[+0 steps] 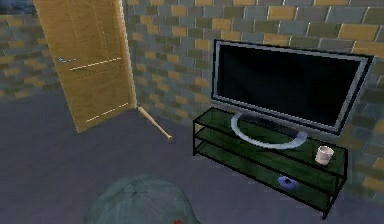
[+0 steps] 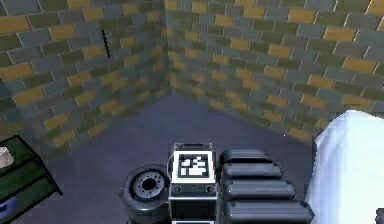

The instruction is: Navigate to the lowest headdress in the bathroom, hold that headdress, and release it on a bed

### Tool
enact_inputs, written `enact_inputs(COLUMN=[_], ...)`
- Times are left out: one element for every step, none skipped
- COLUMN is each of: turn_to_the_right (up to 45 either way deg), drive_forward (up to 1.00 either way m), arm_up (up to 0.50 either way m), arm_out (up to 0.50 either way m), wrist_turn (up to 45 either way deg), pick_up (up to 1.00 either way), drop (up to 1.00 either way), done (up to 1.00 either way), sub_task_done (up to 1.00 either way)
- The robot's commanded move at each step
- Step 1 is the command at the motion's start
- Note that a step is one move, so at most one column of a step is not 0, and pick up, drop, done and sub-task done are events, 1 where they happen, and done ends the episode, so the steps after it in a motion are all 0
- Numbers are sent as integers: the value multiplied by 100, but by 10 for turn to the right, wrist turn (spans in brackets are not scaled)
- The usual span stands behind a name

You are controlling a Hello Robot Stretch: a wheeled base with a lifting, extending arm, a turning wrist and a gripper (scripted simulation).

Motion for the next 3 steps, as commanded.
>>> enact_inputs(turn_to_the_right=[-450,-450,-450], drive_forward=[0,0,0], arm_up=[0,0,0], arm_out=[0,0,0], wrist_turn=[0,0,0], pick_up=[0,0,0], drop=[0,0,0], done=[0,0,0], sub_task_done=[0,0,0])
